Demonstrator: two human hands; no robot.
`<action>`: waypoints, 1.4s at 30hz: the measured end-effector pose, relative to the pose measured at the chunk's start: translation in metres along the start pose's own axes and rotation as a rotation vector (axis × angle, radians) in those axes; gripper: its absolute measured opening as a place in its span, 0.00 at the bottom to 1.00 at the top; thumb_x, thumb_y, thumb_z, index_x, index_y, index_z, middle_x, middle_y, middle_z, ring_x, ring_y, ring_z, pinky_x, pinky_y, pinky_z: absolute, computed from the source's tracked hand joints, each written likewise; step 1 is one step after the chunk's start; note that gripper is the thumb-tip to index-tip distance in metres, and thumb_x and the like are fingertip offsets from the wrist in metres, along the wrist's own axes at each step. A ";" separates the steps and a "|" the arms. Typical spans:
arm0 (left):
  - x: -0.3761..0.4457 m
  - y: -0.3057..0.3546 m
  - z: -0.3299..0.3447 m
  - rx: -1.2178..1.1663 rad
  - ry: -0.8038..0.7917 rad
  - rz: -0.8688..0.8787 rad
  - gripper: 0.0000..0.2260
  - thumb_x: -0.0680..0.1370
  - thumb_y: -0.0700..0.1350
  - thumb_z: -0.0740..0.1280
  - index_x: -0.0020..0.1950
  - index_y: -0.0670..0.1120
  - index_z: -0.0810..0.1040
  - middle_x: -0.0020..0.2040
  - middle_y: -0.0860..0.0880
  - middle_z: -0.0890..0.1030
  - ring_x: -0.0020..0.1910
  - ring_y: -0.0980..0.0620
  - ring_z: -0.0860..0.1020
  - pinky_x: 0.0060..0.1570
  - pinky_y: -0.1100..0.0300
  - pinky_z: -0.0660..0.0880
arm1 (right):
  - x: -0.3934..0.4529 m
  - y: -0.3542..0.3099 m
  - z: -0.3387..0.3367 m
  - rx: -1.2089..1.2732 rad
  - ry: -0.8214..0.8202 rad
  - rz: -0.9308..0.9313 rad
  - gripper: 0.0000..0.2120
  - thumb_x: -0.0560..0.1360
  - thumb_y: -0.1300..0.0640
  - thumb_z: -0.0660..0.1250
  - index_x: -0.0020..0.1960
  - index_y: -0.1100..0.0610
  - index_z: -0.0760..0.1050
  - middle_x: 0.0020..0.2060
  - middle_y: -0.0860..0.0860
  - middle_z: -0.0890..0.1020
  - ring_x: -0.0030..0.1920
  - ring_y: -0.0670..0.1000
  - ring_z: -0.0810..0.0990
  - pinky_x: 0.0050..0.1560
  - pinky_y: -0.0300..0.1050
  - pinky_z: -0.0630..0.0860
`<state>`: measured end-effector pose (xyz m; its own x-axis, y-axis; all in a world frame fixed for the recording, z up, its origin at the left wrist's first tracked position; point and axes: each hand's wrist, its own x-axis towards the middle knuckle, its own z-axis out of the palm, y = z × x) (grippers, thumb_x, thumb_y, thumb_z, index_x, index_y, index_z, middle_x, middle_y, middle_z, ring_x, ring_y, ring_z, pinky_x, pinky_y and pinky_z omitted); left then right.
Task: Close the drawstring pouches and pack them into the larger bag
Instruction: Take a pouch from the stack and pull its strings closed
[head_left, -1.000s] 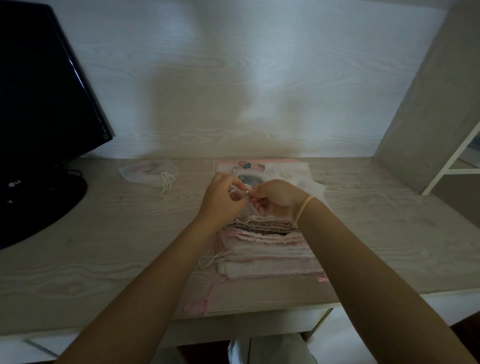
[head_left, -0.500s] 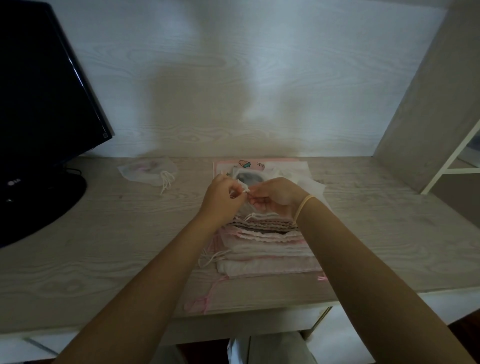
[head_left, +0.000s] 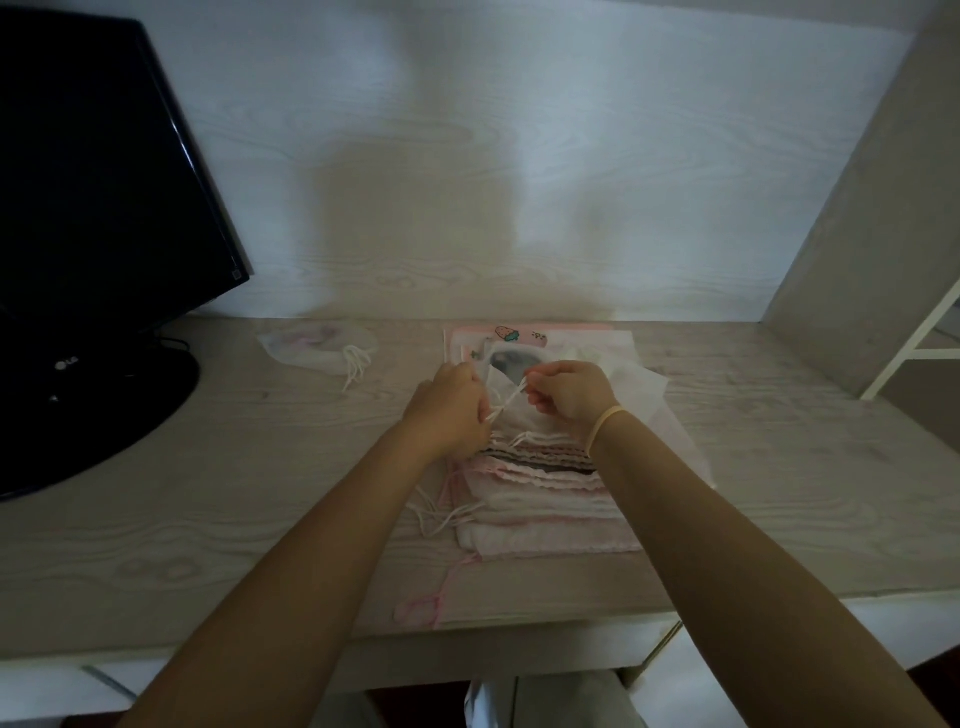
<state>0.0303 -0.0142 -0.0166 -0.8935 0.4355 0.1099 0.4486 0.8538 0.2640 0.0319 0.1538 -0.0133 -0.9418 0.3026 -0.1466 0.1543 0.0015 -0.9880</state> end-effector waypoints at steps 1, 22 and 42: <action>0.000 0.001 -0.003 0.043 -0.028 -0.006 0.04 0.75 0.47 0.68 0.46 0.48 0.80 0.60 0.48 0.71 0.60 0.46 0.70 0.58 0.49 0.72 | 0.000 0.001 0.001 0.006 -0.001 0.007 0.07 0.75 0.70 0.67 0.52 0.72 0.79 0.33 0.58 0.79 0.30 0.51 0.75 0.29 0.36 0.76; 0.032 0.000 -0.004 -0.309 0.376 -0.048 0.08 0.76 0.44 0.69 0.54 0.44 0.82 0.48 0.44 0.77 0.45 0.43 0.76 0.40 0.55 0.71 | 0.016 -0.039 -0.031 -0.442 -0.203 0.153 0.13 0.82 0.51 0.56 0.62 0.56 0.68 0.33 0.60 0.79 0.25 0.53 0.72 0.27 0.41 0.71; 0.007 -0.120 -0.018 0.026 0.122 -0.384 0.13 0.76 0.48 0.66 0.58 0.43 0.75 0.63 0.42 0.66 0.58 0.41 0.72 0.49 0.53 0.73 | 0.039 -0.059 0.115 -0.497 -0.483 -0.309 0.18 0.77 0.68 0.61 0.64 0.56 0.77 0.64 0.50 0.75 0.63 0.50 0.72 0.52 0.36 0.69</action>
<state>-0.0298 -0.1190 -0.0302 -0.9915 0.0478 0.1211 0.0807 0.9553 0.2842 -0.0480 0.0558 0.0341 -0.9726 -0.2321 0.0156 -0.1290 0.4823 -0.8665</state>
